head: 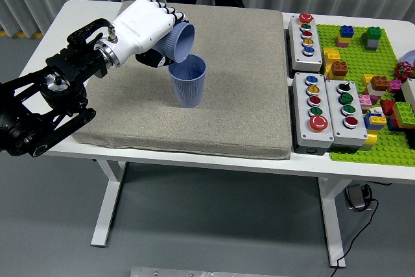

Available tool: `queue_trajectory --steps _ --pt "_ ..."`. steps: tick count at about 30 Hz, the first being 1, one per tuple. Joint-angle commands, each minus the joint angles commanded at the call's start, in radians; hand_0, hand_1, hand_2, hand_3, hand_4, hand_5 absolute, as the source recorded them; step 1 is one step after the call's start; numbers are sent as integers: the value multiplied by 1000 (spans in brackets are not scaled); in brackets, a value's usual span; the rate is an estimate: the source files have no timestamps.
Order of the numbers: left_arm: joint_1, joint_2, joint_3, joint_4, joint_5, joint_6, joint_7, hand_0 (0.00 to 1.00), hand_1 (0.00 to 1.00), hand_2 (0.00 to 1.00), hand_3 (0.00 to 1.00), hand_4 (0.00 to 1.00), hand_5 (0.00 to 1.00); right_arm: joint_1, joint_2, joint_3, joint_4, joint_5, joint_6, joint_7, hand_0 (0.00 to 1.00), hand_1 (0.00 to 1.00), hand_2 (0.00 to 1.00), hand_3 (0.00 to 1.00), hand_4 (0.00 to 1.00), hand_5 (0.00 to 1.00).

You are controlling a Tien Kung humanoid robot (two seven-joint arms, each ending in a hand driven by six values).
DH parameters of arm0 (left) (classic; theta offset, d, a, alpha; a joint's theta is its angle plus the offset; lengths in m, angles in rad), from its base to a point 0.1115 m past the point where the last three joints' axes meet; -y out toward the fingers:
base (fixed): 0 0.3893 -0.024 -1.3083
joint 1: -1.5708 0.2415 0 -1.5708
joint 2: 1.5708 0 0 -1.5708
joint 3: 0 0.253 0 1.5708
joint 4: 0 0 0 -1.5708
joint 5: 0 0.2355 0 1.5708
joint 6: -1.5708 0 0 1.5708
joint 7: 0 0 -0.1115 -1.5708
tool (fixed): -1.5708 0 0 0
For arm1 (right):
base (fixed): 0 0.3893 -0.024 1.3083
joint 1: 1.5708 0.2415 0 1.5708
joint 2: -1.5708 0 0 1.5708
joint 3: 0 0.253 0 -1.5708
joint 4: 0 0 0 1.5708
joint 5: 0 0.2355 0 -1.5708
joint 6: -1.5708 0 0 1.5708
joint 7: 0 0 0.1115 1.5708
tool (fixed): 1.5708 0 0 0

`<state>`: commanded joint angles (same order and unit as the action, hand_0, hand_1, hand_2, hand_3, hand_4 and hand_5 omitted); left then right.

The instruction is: Pick cup pour cup place

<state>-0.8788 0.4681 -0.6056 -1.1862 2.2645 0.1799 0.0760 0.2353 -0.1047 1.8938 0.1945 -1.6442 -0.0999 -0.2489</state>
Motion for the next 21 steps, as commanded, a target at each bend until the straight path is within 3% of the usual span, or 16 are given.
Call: queue_trajectory --steps 8,12,14,21 --pt "14 -1 -13 4 -21 18 1 529 530 531 560 814 167 1 1 1 1 0 0 -1 700 638 596 595 2 261" --pt "31 -3 -29 19 -117 51 -6 529 530 531 560 814 167 -1 2 2 1 -4 0 -2 700 638 596 595 2 261" --pt "63 -2 -62 22 -202 79 -4 526 529 530 557 810 166 -3 3 3 1 -6 1 -3 699 638 596 595 2 262" --pt "153 -16 -174 4 -436 111 -33 527 531 532 558 808 167 -11 6 7 2 -15 3 -5 700 638 596 595 2 261"
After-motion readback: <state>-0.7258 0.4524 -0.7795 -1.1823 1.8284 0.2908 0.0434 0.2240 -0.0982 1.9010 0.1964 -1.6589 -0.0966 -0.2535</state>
